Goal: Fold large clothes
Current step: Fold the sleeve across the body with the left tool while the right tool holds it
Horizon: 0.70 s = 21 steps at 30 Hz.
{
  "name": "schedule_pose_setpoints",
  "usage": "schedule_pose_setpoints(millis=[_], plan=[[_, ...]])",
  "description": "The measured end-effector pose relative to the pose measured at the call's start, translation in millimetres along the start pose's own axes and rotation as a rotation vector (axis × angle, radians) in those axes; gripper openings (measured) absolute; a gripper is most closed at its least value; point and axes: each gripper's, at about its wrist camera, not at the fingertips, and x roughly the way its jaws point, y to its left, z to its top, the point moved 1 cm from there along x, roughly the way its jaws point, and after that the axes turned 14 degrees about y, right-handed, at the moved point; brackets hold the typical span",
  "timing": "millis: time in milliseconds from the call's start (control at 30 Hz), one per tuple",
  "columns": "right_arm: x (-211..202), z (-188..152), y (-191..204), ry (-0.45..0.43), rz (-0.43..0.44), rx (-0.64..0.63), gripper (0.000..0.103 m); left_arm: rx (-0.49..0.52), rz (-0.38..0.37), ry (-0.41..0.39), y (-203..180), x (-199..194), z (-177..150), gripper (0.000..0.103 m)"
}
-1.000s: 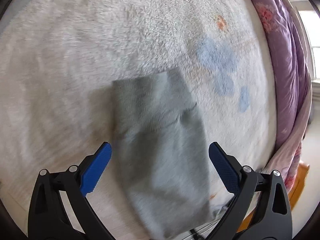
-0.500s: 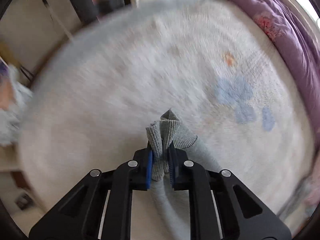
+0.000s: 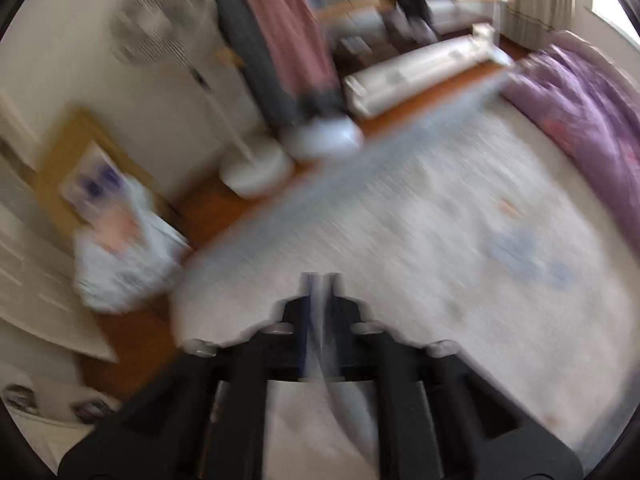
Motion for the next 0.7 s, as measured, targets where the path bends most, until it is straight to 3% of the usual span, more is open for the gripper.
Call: schedule_pose_setpoints(millis=[33,67,133,200,233,267,333,433,500,533,633,700], plan=[[7.7,-3.2,6.2,0.002,0.007,-0.003,0.000,0.014,0.042,-0.031,1.4,-4.9,1.0,0.000],[16.0,3.0,0.3,0.025,0.008,0.004,0.000,0.023,0.005,-0.017,3.8,-6.2,6.0,0.000],[47.0,1.3,-1.0,0.083,-0.025,0.010,0.000,0.013,-0.140,0.047,6.3,-3.2,15.0,0.000],[54.3,8.7,-3.9,0.094,-0.016,0.010,0.000,0.106,-0.145,0.093,-9.0,9.8,14.4,0.001],[52.6,9.1,-3.6,0.099,-0.012,0.011,0.000,0.137,-0.136,0.135,-16.0,20.6,10.4,0.013],[49.3,9.2,-4.9,0.099,-0.004,0.006,0.000,0.158,-0.136,0.202,-22.8,38.2,2.6,0.047],[44.1,8.9,-11.0,0.098,0.020,0.006,0.000,0.162,-0.163,0.314,-25.7,71.5,-18.7,0.074],[40.7,8.4,-28.2,0.113,0.042,0.014,0.000,0.096,-0.223,0.548,-18.7,128.7,-63.2,0.076],[45.2,10.4,-21.3,0.114,0.044,0.019,0.000,0.012,-0.253,0.703,-12.8,164.7,-93.2,0.076],[44.1,10.7,-22.0,0.116,0.044,0.022,0.000,-0.066,-0.313,0.784,-5.2,186.1,-110.3,0.076],[48.5,3.3,-15.6,0.115,0.047,0.040,0.001,-0.277,-0.514,0.894,5.9,227.1,-139.0,0.076],[50.6,0.6,-13.2,0.117,0.041,0.040,0.001,-0.376,-0.584,0.946,6.9,245.7,-147.0,0.079]])
